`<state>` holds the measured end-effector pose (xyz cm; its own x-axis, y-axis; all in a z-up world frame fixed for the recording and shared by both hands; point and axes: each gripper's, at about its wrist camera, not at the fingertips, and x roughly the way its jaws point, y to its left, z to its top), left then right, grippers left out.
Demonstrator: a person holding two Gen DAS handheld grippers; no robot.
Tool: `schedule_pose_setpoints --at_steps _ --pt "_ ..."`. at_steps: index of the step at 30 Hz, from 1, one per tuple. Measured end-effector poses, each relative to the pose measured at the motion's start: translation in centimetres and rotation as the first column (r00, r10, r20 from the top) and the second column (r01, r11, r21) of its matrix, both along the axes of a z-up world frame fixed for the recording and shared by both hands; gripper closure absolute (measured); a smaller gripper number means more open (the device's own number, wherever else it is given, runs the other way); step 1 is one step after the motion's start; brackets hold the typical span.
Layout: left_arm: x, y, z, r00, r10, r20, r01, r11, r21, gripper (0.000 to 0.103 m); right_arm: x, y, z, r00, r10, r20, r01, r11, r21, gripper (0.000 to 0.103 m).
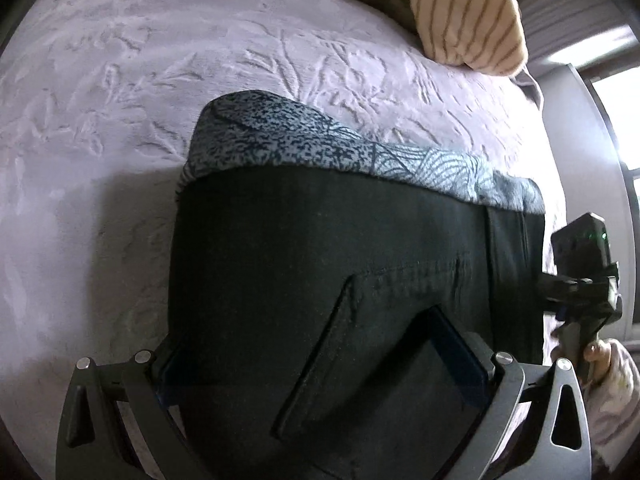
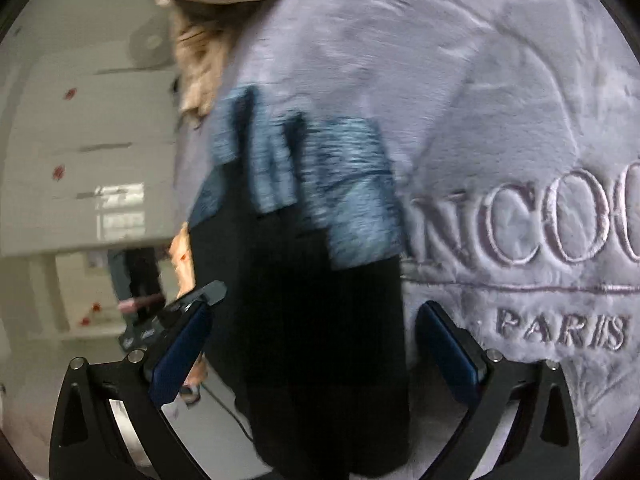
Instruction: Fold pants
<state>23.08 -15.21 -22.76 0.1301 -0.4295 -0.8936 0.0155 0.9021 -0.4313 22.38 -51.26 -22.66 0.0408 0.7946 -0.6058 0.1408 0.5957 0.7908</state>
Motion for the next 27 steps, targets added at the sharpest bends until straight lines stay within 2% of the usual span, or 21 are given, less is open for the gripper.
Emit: schedule_pose_setpoints --at_steps 2,3,5,8,15,21,27 --pt "-0.3 -0.4 1.2 1.0 0.015 0.024 -0.015 1.0 -0.004 0.019 -0.3 -0.1 0.4 1.0 -0.018 -0.006 0.018 0.999 -0.031 0.028" --pt "-0.5 -0.4 1.7 0.999 0.014 0.033 -0.014 1.0 0.0 0.021 -0.6 -0.1 0.8 1.0 -0.026 0.0 0.026 0.999 -0.02 0.036" --pt "-1.0 0.0 2.6 0.999 0.022 0.049 -0.022 1.0 -0.004 0.031 -1.1 0.0 1.6 0.999 -0.028 0.016 0.028 1.0 -0.012 0.046" --pt "-1.7 0.9 4.1 0.997 0.031 0.07 -0.029 0.999 -0.03 0.035 -1.7 0.2 2.7 0.999 -0.036 0.026 0.036 0.999 0.016 0.049" --pt "-5.1 2.6 8.2 0.992 -0.039 0.116 0.043 0.999 -0.033 0.035 -4.3 1.4 7.8 0.995 -0.067 0.069 0.063 0.996 0.061 0.049" --pt "-9.0 7.7 11.3 0.99 -0.049 0.134 0.058 0.996 -0.064 0.035 -8.4 4.9 10.6 0.99 -0.12 0.068 0.113 0.989 0.095 0.049" --pt "-13.3 14.1 13.8 0.989 -0.065 0.132 0.07 0.997 -0.034 0.035 -14.2 10.8 11.5 0.983 -0.18 0.029 0.173 0.972 0.161 0.049"
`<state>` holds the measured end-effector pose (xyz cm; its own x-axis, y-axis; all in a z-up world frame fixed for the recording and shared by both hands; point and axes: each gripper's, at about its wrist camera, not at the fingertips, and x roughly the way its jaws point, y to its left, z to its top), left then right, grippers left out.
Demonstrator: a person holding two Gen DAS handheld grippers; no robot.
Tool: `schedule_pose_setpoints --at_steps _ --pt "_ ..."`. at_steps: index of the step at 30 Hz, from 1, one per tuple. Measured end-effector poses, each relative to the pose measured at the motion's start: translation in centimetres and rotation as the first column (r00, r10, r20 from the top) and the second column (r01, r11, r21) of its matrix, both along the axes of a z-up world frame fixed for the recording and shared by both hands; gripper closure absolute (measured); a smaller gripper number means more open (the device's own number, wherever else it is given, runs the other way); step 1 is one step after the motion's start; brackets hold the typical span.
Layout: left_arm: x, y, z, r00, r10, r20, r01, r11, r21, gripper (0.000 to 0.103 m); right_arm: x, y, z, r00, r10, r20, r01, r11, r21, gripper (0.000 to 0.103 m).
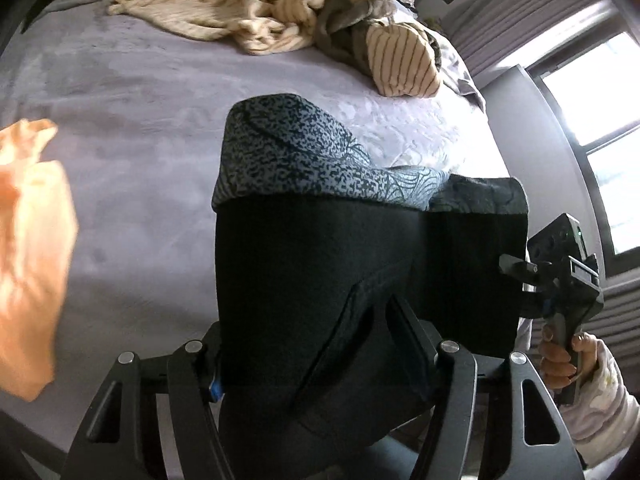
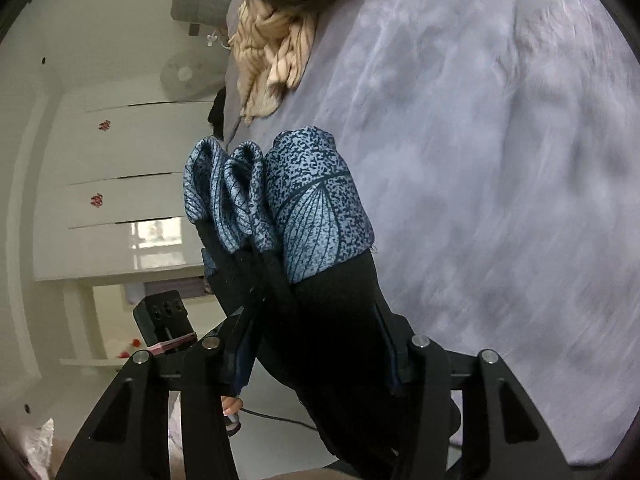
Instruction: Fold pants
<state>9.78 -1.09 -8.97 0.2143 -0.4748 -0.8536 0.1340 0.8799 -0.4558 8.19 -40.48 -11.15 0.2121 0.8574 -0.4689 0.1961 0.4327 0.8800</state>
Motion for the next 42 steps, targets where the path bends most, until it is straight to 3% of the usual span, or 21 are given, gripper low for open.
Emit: schedule_pose_setpoints --at_steps 3,7,10,12,14,16,18,19,20,22,25,27,31,33,35,42 --pt "-1.1 2.2 -0.3 1.0 -0.002 0.005 0.002 0.999 0.042 0.035 -1.7 2.9 -0.7 1.0 -0.001 -0.019 0.001 1.0 0.016 0.049" --pt "-1.5 4.2 -3.4 1.0 0.03 0.008 -0.031 0.993 0.11 0.035 -2.4 6.6 -2.9 0.999 0.03 -0.043 -0.031 0.999 -0.021 0.049" --pt "-1.6 5.7 -7.4 0.996 0.09 -0.017 -0.084 0.974 0.212 0.035 -1.2 8.6 -5.2 0.996 0.067 -0.052 -0.073 0.989 -0.126 0.049" --pt "-1.8 6.4 -8.7 0.992 0.125 -0.021 -0.114 0.953 0.281 0.035 -0.4 9.7 -6.9 0.992 0.096 -0.08 -0.115 0.954 -0.275 0.046" --pt "-2.4 7.4 -8.2 0.988 0.153 -0.018 -0.143 0.955 0.26 0.035 -0.2 9.7 -7.1 0.993 0.087 -0.084 -0.112 0.929 -0.353 0.036" --pt "-3.0 7.5 -6.9 0.99 0.137 0.025 -0.138 0.943 0.303 0.035 -0.4 9.5 -6.2 0.994 0.076 -0.084 -0.103 0.911 -0.399 0.035" --pt "-3.3 7.5 -5.6 0.991 0.118 0.063 -0.132 0.938 0.321 0.035 -0.9 9.4 -4.6 0.993 0.099 -0.07 -0.121 0.863 -0.49 0.035" --pt "-3.0 7.3 -5.1 0.991 0.113 0.075 -0.132 0.938 0.321 0.025 -1.1 9.4 -3.7 0.993 0.103 -0.058 -0.118 0.841 -0.528 0.035" --pt "-3.1 7.1 -4.6 0.99 0.111 0.084 -0.132 0.937 0.323 0.013 -1.3 9.4 -2.6 0.994 0.103 -0.032 -0.103 0.826 -0.555 0.044" --pt "-3.3 6.0 -3.9 0.989 0.093 0.117 -0.128 0.933 0.337 0.011 -1.3 9.6 -0.9 0.994 0.105 0.029 -0.071 0.826 -0.559 0.063" --pt "-3.2 4.2 -4.4 0.993 0.074 0.09 -0.102 0.926 0.364 0.011 -1.4 11.1 0.9 0.985 0.143 0.095 -0.063 0.817 -0.573 0.064" --pt "-3.2 3.2 -5.2 0.995 0.078 0.058 -0.094 0.921 0.379 0.011 -1.7 12.6 0.8 0.976 0.196 0.098 -0.101 0.799 -0.592 0.064" --pt "-3.8 2.0 -5.1 0.996 0.08 0.036 -0.088 0.91 0.406 0.011 -2.3 14.1 -2.4 0.968 0.251 -0.001 -0.186 0.715 -0.674 0.064" --pt "-4.1 1.9 -4.7 0.996 0.081 0.031 -0.086 0.903 0.422 0.011 -2.8 13.2 -2.8 0.976 0.213 -0.031 -0.178 0.718 -0.672 0.064" --pt "-4.4 1.9 -4.3 0.995 0.092 0.031 -0.097 0.893 0.44 0.0 -3.2 12.5 -2.4 0.979 0.199 -0.047 -0.177 0.708 -0.683 0.058" --pt "-4.9 1.1 -2.6 0.995 0.078 0.061 -0.098 0.872 0.479 0.0 -5.5 11.7 1.2 0.983 0.182 -0.025 -0.148 0.704 -0.694 0.039"
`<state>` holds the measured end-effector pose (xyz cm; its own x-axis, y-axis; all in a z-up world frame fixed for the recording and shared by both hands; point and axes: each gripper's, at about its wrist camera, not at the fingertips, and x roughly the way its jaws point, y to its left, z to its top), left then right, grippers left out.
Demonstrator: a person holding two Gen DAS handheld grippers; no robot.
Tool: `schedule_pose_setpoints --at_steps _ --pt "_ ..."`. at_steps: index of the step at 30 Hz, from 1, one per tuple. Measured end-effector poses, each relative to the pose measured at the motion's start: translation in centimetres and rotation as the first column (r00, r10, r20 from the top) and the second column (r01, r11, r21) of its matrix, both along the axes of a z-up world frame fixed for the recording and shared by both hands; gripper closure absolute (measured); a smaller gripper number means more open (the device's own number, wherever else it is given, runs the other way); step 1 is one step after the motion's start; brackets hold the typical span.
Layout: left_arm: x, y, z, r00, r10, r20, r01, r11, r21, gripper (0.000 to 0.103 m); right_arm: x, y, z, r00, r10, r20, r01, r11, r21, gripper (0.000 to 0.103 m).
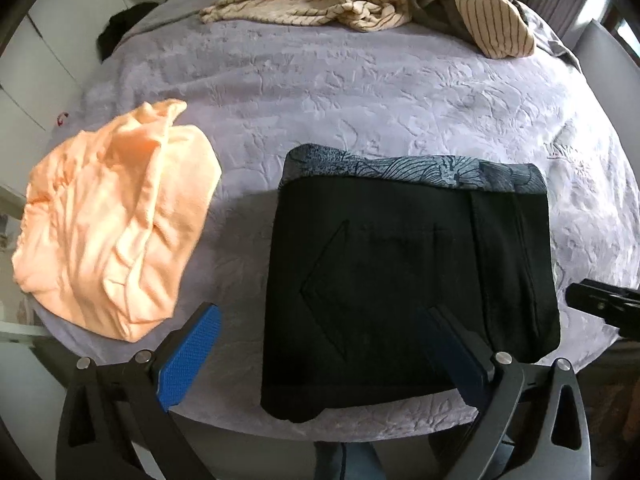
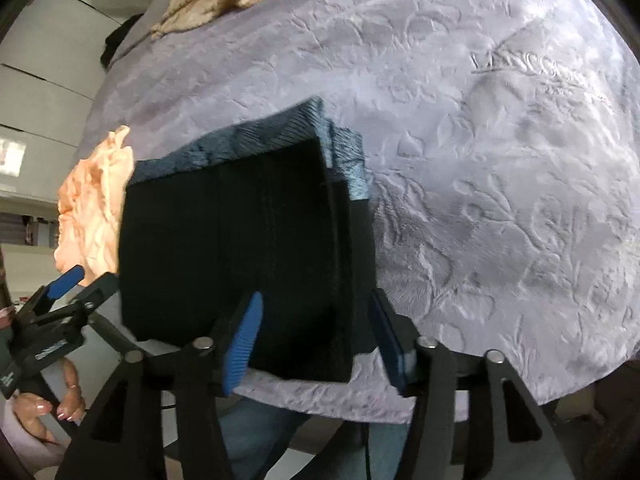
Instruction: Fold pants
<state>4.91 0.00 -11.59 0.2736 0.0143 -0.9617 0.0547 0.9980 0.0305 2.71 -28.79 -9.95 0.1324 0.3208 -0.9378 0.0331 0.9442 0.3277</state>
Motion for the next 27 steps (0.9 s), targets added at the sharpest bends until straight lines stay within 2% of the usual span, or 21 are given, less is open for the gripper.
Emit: schedule_pose_setpoints --at_steps 7,16,19,27 --pt "-0.4 -0.8 1.6 0.999 -0.037 0.039 0.037 0.999 0.009 0.0 -0.5 2.0 3.5 0.999 0.005 0.047 -0.004 1.0 -0.02 0.024" --pt "-0.9 -0.1 1.5 1.0 -0.006 0.011 0.006 1.0 0.0 0.0 -1.2 4.2 4.3 0.997 -0.01 0.077 0.019 0.992 -0.128 0.016" --pt "-1.4 -0.2 1.6 1.0 -0.009 0.022 0.008 1.0 0.004 0.0 -1.8 4.7 4.3 0.996 -0.002 0.087 0.015 0.989 -0.148 0.0" --pt "-2.0 -0.1 1.9 1.0 -0.018 0.026 0.017 1.0 0.004 0.0 -2.8 5.3 4.5 0.996 0.003 0.093 0.014 0.983 -0.181 0.0"
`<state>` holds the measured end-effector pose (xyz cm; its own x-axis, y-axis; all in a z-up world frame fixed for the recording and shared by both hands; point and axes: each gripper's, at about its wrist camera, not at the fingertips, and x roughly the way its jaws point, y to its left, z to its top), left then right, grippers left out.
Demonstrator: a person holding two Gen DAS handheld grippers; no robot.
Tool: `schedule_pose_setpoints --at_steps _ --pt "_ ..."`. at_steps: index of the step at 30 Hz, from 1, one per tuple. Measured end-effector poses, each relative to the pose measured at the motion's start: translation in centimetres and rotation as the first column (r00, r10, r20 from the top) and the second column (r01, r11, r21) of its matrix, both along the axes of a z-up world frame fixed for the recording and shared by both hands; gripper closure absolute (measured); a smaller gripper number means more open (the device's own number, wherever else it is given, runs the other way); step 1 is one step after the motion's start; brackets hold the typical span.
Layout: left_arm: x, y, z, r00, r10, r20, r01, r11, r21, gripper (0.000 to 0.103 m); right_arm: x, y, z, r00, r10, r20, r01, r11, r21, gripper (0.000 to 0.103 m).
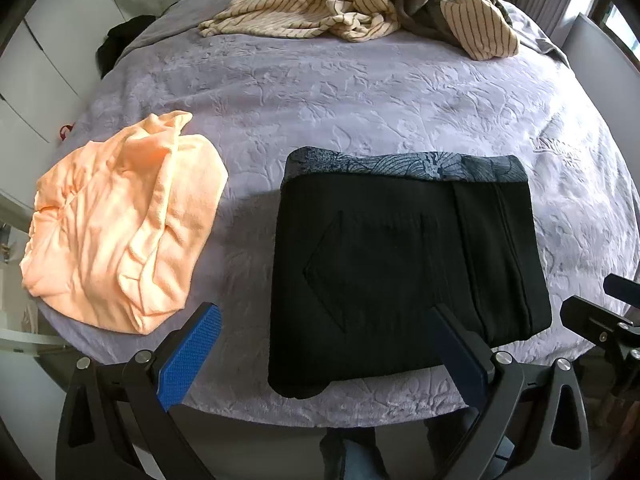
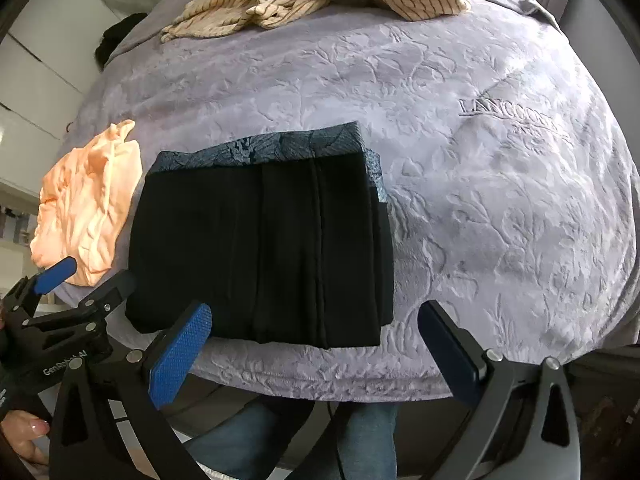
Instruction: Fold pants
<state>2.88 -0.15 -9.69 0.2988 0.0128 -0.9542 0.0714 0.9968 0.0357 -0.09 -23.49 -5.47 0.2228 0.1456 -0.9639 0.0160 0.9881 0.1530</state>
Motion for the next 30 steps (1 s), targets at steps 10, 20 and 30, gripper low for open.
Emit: schedule_pose_setpoints --at_steps 10,20,30 --pt "-0.3 0.0 0.3 1.0 -0.01 0.016 0.01 1.0 0.01 0.0 -1.0 -0.2 0.1 0.999 -0.035 -0.004 0.035 0.999 -0.011 0.0" --pt "-0.6 0.4 0.4 1.0 -0.001 0.026 0.001 1.0 0.015 0.0 -0.8 0.2 0.4 1.0 -0.017 -0.003 0.017 0.999 -0.051 0.0" --pt "-0.7 0.6 0.4 0.999 -0.026 0.032 0.027 1.0 -0.002 0.0 -0.9 1.0 0.7 0.999 -0.031 0.009 0.032 0.995 -0.092 0.0"
